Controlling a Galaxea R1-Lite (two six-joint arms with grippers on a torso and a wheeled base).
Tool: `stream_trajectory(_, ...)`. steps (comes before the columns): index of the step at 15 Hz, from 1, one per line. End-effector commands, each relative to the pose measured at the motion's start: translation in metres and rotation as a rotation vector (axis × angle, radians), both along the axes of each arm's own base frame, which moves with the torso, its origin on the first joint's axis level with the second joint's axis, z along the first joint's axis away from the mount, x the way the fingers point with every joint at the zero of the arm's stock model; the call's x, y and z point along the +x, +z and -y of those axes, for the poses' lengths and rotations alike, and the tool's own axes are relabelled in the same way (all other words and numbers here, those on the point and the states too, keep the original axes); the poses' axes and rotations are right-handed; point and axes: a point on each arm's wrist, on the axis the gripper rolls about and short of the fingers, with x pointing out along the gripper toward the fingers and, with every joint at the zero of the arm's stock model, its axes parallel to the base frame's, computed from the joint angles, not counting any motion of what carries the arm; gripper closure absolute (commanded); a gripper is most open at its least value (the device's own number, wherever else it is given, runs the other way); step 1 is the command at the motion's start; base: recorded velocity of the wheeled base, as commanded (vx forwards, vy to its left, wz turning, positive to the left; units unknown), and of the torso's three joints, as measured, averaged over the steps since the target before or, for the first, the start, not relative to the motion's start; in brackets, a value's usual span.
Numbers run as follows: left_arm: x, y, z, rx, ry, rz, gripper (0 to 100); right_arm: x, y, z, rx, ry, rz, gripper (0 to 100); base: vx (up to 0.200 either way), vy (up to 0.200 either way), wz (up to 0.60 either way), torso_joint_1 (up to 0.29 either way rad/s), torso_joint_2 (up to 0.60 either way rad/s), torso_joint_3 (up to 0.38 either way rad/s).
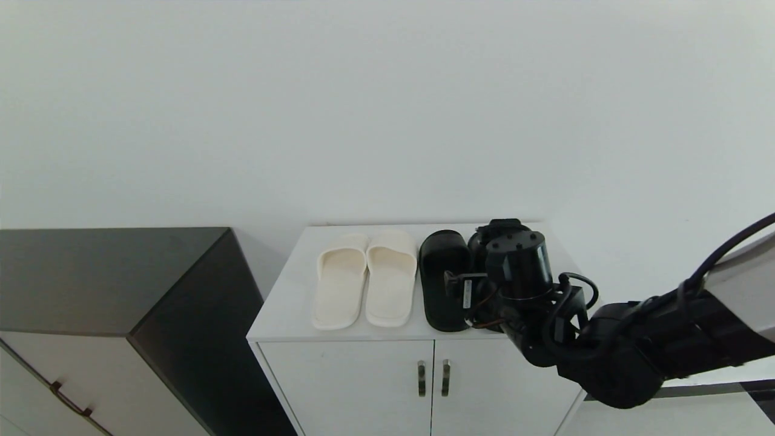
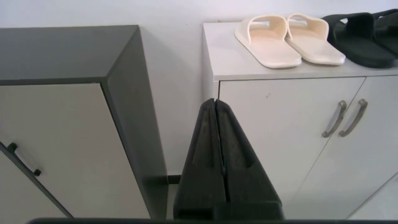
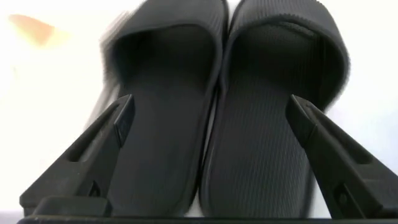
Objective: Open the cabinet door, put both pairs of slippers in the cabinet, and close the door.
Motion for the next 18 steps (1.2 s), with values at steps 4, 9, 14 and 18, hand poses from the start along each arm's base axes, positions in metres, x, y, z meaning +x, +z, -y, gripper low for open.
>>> stream_trajectory(4,0.0,0.0,0.0,0.0,0.001,-0.001,100,0.038,-0.021,-0.006,-0.045,-0.008,0.048,0,0.0,0.0,0.0,0.0,0.0,0.0)
stream_trajectory(9,0.0,0.0,0.0,0.0,0.001,0.0,100,0.061,-0.032,-0.004,-0.062,-0.03,0.064,0,0.0,0.0,0.0,0.0,0.0,0.0)
stream_trajectory(14,0.0,0.0,0.0,-0.002,0.001,0.0,100,0.066,-0.025,-0.005,-0.05,-0.036,0.085,100,0.0,0.0,0.0,0.0,0.0,0.0)
stream_trajectory(18,0.0,0.0,0.0,0.0,0.001,-0.001,100,0.058,-0.006,0.001,-0.029,-0.041,0.112,100,0.0,0.0,0.0,0.0,0.0,0.0)
